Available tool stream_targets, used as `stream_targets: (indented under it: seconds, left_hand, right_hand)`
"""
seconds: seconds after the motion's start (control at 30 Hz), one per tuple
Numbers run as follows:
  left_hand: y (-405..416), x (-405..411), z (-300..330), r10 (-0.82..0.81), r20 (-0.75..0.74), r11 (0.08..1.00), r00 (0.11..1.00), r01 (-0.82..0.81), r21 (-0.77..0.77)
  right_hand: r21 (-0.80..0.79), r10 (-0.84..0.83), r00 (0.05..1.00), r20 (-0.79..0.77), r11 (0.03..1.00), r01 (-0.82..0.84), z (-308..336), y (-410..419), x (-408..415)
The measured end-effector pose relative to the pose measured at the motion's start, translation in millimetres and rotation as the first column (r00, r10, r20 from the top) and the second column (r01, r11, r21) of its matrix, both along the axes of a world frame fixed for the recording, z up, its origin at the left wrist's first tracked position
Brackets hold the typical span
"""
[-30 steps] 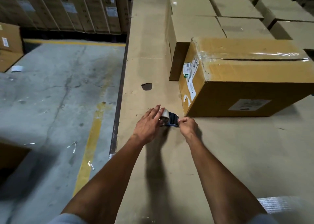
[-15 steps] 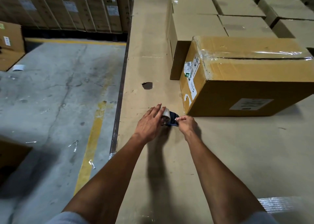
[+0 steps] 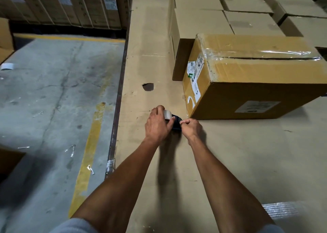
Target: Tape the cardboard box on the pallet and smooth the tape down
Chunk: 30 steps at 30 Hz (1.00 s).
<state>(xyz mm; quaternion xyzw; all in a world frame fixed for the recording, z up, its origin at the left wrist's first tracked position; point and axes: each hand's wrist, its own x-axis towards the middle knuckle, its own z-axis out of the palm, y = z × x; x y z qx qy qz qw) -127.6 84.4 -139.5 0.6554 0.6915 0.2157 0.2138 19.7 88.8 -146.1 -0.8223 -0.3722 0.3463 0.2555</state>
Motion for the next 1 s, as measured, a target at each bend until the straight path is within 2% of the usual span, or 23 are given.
stream_targets:
  seconds: [0.17,0.3,0.37,0.5,0.6,0.67,0.77,0.83,0.93,1.0]
  left_hand:
    - [6,-5,-12,-0.036,0.149,0.999,0.988,0.035,0.012]
    - [8,-24,-17,0.052,0.422,0.993,0.905,-0.001,-0.12]
    - [11,-30,-14,0.079,0.478,0.984,0.875,0.008,-0.177]
    - [13,-18,-9,0.009,0.268,0.994,0.963,0.021,-0.11]
    - [11,-3,-6,0.021,0.138,0.997,0.99,-0.012,-0.07]
    - [12,2,-9,0.024,0.089,0.997,0.996,-0.018,-0.07]
    - [15,0,-13,0.005,0.081,0.998,0.997,0.0,-0.065]
    - [17,-5,-14,-0.023,0.079,0.998,0.997,0.028,-0.064]
    - [19,-9,-17,-0.035,0.115,0.998,0.993,0.041,-0.053]
    - [19,-14,-19,-0.032,0.185,0.997,0.982,0.044,-0.057]
  right_hand:
    - [-0.008,0.049,0.998,0.038,0.999,-0.049,-3,1,3]
    - [-0.004,0.018,1.0,0.013,1.0,-0.018,-8,0,6]
    - [-0.015,0.001,1.0,-0.015,1.0,-0.001,-11,1,7]
    - [-0.014,-0.011,0.997,-0.076,1.0,0.01,-44,5,17]
    - [-0.03,0.007,0.998,-0.059,0.999,-0.009,-45,4,19]
    - [-0.038,0.019,0.994,-0.109,0.999,-0.024,-45,4,20]
    - [0.011,0.028,0.98,-0.195,1.0,-0.027,-81,14,32]
    - [0.014,0.01,0.976,-0.217,1.0,-0.007,-49,7,24]
    - [-0.022,0.067,0.973,-0.221,0.997,-0.074,-34,3,22]
    - [-0.013,0.061,0.981,-0.184,0.998,-0.064,-67,13,32]
